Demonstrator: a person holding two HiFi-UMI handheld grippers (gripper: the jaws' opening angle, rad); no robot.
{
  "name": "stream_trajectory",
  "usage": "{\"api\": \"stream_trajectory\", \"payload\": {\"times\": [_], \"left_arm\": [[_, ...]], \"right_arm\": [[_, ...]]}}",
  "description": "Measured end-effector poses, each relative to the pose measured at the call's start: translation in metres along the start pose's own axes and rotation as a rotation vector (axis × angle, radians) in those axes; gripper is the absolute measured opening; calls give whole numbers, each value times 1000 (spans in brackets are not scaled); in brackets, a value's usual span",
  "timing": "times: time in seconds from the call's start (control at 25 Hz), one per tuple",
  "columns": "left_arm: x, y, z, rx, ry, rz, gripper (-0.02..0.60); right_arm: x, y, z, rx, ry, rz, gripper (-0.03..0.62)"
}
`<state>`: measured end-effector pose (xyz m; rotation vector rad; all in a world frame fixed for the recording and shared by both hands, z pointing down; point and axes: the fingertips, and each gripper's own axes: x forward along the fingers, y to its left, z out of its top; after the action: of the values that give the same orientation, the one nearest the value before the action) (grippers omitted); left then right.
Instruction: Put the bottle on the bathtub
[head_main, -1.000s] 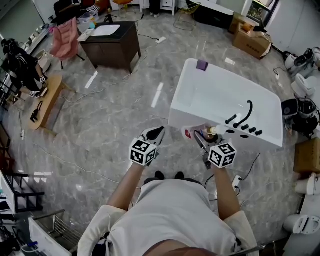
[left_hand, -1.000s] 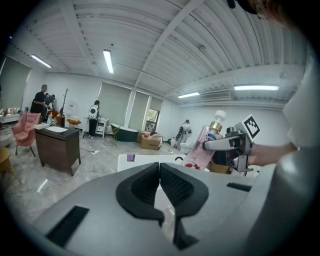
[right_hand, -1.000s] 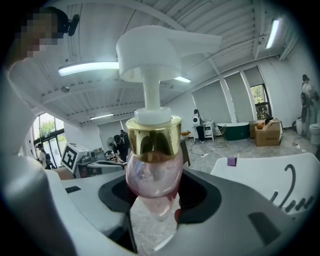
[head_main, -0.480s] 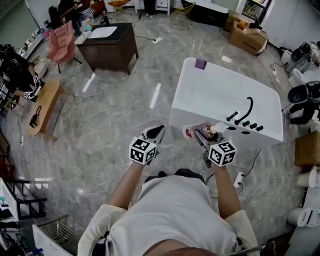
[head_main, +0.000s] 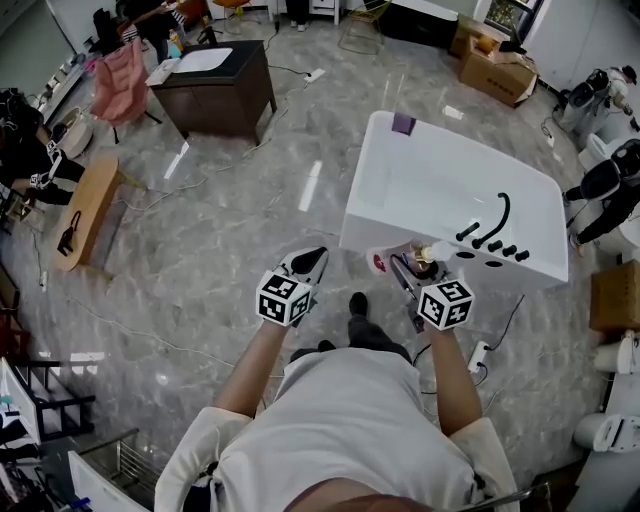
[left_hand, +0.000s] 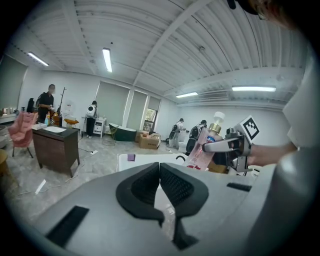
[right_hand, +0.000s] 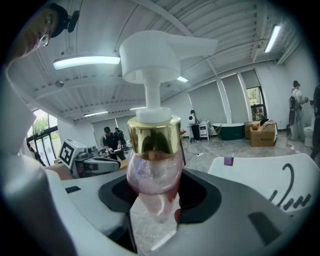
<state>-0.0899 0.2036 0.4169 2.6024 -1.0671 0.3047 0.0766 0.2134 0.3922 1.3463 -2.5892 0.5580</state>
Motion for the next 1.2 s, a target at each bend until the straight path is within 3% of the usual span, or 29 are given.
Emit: {"api": "stream_trajectory", "payload": {"times": [0.52, 1.2], "left_arm": [[61, 50, 11, -25, 27, 28, 9], [223, 135, 55, -90, 71, 113, 9]], "right_arm": [[64, -60, 19, -7, 21, 8, 232], [189, -220, 63, -30, 117, 98, 232]]}}
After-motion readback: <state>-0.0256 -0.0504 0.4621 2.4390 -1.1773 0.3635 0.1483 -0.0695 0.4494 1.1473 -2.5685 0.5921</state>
